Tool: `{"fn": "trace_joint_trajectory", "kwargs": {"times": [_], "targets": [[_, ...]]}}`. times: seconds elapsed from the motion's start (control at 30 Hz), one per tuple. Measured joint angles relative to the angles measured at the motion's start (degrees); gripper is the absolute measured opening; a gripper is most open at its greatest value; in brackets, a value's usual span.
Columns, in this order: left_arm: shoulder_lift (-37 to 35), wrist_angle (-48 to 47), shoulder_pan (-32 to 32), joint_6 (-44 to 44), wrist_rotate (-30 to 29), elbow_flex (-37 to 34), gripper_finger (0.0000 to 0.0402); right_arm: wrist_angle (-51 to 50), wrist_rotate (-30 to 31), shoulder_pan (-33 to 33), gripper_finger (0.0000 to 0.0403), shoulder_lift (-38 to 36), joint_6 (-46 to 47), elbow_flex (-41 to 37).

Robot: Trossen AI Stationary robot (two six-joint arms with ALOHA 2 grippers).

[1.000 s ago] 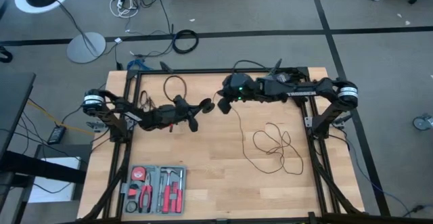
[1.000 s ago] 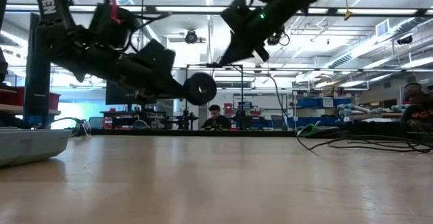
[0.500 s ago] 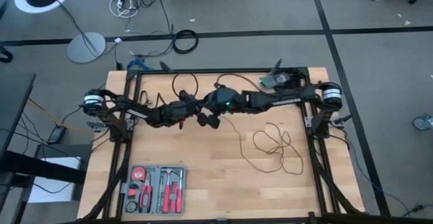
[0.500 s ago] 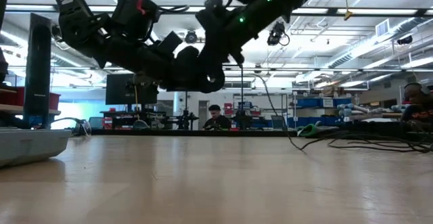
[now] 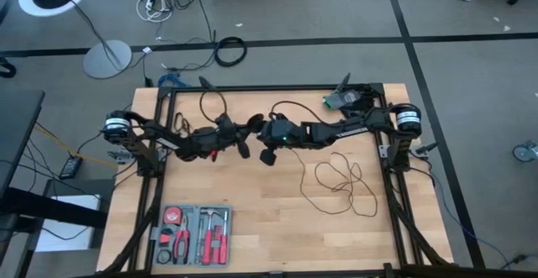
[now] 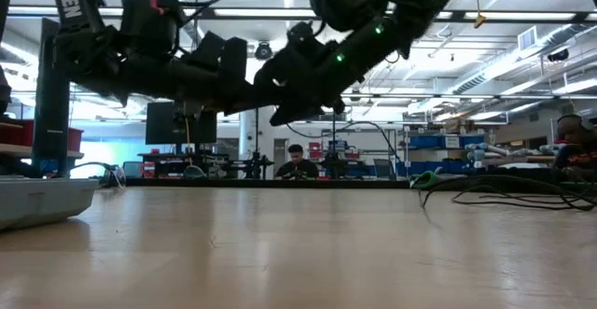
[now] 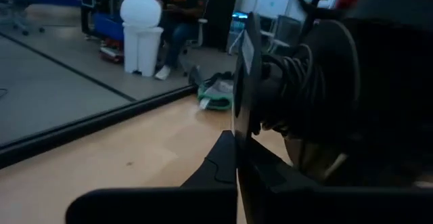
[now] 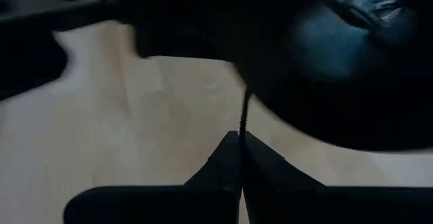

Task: Coil cords
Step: Coil the black wire on the spool

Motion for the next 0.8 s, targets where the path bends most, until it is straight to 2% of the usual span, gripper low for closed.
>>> {"fn": "trace_joint_trajectory", "kwargs": {"times": [0.13, 0.37, 0.5, 0.8], "targets": [[0.2, -0.9, 0.0, -1.3, 0.5, -1.2, 0.0003, 3.8, 4.6, 0.1, 0.0, -0.2, 3.1, -4.2], [0.2, -0.5, 0.0, -2.9, 4.2, -3.2, 0.0003, 7.6, 5.1, 0.7, 0.0005, -0.3, 3.9, -7.5], [-0.2, 1.7, 0.0, -3.5, 4.4, -4.3, 0.0003, 4.7, 6.0, 0.6, 0.0023, -0.1, 3.9, -9.0], [-0.1, 6.0, 0.0, -5.2, 7.1, -8.5, 0.0003, 8.9, 5.9, 1.9, 0.0073, -0.3, 9.4, -14.0]]}}
